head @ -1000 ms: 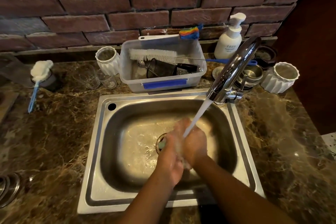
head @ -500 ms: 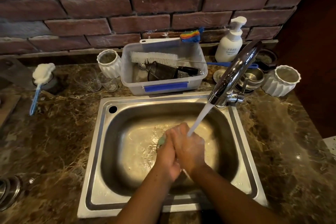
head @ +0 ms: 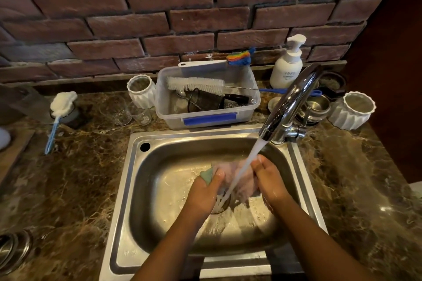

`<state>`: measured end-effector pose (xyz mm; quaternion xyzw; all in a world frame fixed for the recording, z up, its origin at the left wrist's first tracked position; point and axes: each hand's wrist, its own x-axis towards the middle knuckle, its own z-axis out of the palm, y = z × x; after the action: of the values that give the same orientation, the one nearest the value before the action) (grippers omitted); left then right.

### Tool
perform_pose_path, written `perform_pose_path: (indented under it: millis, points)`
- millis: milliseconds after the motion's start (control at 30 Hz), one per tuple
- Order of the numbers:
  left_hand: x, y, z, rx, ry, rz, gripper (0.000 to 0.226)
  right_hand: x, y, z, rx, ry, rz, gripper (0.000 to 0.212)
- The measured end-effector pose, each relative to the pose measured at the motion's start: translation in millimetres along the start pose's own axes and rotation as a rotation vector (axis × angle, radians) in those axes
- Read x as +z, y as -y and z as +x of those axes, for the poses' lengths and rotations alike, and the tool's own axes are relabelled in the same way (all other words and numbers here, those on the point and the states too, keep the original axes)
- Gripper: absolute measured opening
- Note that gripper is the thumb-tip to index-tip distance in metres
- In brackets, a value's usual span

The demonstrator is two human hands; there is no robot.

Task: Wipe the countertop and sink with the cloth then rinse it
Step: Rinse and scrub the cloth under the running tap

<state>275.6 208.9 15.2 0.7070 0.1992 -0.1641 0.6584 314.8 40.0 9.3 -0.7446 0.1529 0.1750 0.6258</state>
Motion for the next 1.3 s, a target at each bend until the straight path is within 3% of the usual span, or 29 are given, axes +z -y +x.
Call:
perform_pose_path:
  millis: [300,467,667,767,867,1167,1300]
  points:
    - [-11,1,-3,0.044,0.141,-0.016,0.017,1,9,-2,-0.135,0.002,-0.030,0.024]
    - [-14,13,6,0.013,0.047,-0.110,0.014,-4,0,3,0.048,0.113,0.048,0.033]
    - [-10,27,12,-0.103,-0.034,-0.315,0.028,0,5,-3,-0.151,0.090,-0.154,0.027]
    - [-11,35,13,-0.176,0.022,-0.439,0.050,3,7,-4,-0.213,0.134,-0.252,0.019]
    - [-13,42,10,-0.239,0.157,-0.653,0.052,7,17,-8,-0.084,0.164,-0.211,0.026]
    - [-16,32,19,-0.304,0.445,-0.892,0.084,-10,29,-15,0.192,0.388,0.345,0.029]
    - [-3,19,15,-0.331,0.542,-0.971,0.099,-7,33,-11,0.176,0.309,0.304,0.032]
